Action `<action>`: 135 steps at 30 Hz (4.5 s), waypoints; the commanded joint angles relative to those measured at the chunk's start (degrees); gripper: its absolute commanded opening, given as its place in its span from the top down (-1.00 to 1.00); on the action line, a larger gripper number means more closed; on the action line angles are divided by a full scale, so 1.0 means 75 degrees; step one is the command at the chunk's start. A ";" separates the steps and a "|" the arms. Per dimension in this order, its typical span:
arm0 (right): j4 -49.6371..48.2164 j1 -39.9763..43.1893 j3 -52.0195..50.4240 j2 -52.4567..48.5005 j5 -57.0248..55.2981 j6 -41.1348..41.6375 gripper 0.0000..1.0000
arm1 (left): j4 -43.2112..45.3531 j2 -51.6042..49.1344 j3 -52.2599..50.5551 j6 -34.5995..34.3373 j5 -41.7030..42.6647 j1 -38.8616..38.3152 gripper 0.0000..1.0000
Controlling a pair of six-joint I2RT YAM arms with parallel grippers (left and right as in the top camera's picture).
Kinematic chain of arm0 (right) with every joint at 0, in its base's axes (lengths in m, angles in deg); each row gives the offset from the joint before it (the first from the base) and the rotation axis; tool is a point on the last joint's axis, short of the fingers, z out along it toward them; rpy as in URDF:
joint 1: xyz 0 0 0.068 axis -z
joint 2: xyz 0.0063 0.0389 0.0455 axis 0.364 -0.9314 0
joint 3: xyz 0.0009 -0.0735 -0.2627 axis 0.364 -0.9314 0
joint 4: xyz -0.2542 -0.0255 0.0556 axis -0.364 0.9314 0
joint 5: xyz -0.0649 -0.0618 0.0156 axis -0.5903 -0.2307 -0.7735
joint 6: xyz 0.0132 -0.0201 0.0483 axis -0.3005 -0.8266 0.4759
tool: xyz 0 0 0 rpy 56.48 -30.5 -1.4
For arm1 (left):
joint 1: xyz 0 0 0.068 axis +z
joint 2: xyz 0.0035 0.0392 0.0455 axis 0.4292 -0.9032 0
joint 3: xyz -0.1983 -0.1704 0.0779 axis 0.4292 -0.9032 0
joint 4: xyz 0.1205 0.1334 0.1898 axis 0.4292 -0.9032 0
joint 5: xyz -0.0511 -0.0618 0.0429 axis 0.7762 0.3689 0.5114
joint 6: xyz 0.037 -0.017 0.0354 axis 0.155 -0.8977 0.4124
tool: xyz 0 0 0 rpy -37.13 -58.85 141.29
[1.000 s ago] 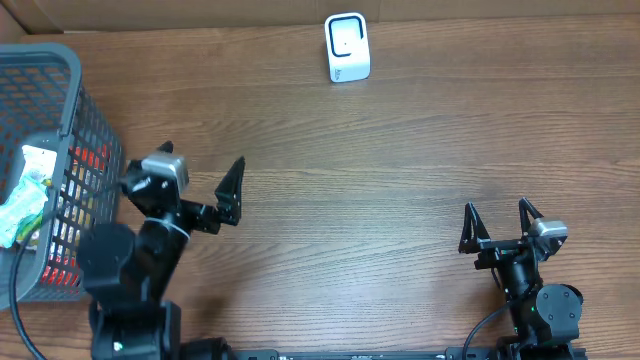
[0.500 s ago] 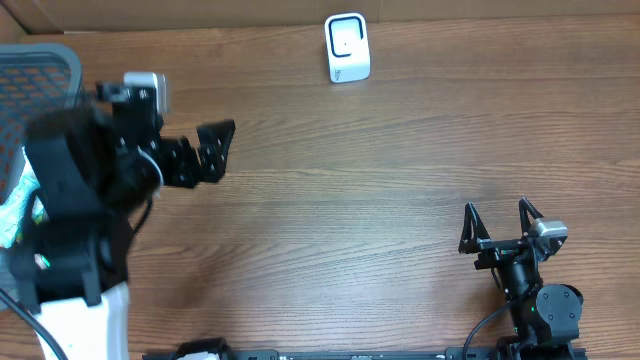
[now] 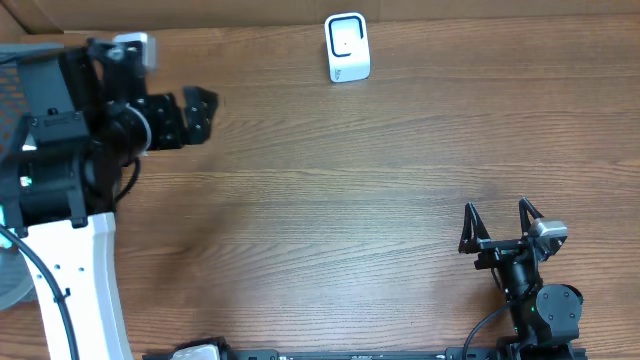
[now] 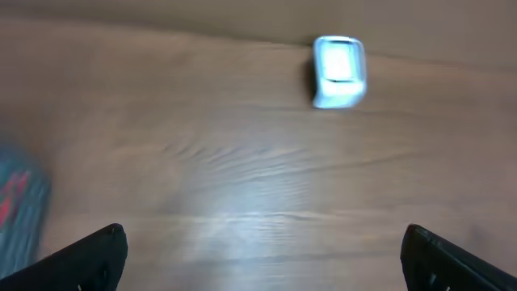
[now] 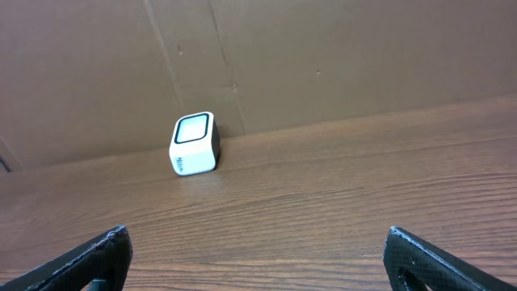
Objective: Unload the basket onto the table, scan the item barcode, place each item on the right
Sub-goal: 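Move the left gripper over the grey basket and lower into it, then grasp the red-ended spaghetti pack in the basket with the left gripper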
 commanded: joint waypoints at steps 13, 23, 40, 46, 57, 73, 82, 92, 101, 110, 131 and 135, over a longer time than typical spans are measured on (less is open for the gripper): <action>-0.0052 -0.0044 -0.0070 0.0052 -0.0073 -0.0009 -1.00 | -0.0239 -0.0356 0.0160 -0.2157 -0.1918 0.4625 -0.99; -0.0052 -0.0044 -0.0070 0.0052 -0.0073 -0.0009 -1.00 | -0.0070 -0.1370 0.0035 -0.1341 -0.1970 0.5240 -0.91; -0.0052 -0.0044 -0.0070 0.0052 -0.0073 -0.0006 -1.00 | 0.0297 -0.2940 -0.0833 0.1253 -0.1687 0.5342 -0.92; -0.0052 -0.0044 -0.0070 0.0052 -0.0073 -0.0006 -1.00 | 0.0154 -0.3739 -0.0842 0.1664 -0.1411 0.5289 -0.72; -0.0052 -0.0044 -0.0070 0.0052 -0.0073 -0.0009 -1.00 | 0.0423 -0.4803 -0.0842 0.2110 -0.1486 0.5249 -0.62; -0.0052 -0.0044 -0.0070 0.0052 -0.0073 -0.0009 -1.00 | 0.0638 -0.6199 -0.0842 0.2291 -0.1597 0.5071 -0.49; -0.0052 -0.0044 -0.0070 0.0052 -0.0073 -0.0009 -1.00 | 0.0440 -0.6225 -0.0487 0.2028 -0.1591 0.4957 0.92; -0.0052 -0.0044 -0.0070 0.0052 -0.0073 -0.0009 -1.00 | -0.1183 -0.6067 0.2259 0.1195 -0.1451 0.4654 0.92; -0.0052 -0.0044 -0.0070 0.0052 -0.0073 -0.0009 -1.00 | -0.1973 -0.5039 0.5362 0.0405 -0.2139 0.3558 0.92; -0.0052 -0.0044 -0.0070 0.0052 -0.0073 -0.0009 -1.00 | -0.1781 -0.3719 0.5965 -0.0093 -0.2961 0.2818 0.92; -0.0052 -0.0044 -0.0070 0.0052 -0.0073 -0.0009 -1.00 | -0.2952 -0.3669 0.5228 -0.1113 -0.2401 0.3754 -0.30; -0.0052 -0.0044 -0.0070 0.0052 -0.0073 -0.0006 -1.00 | -0.3110 -0.3681 0.4817 -0.1084 -0.2267 0.4363 -0.28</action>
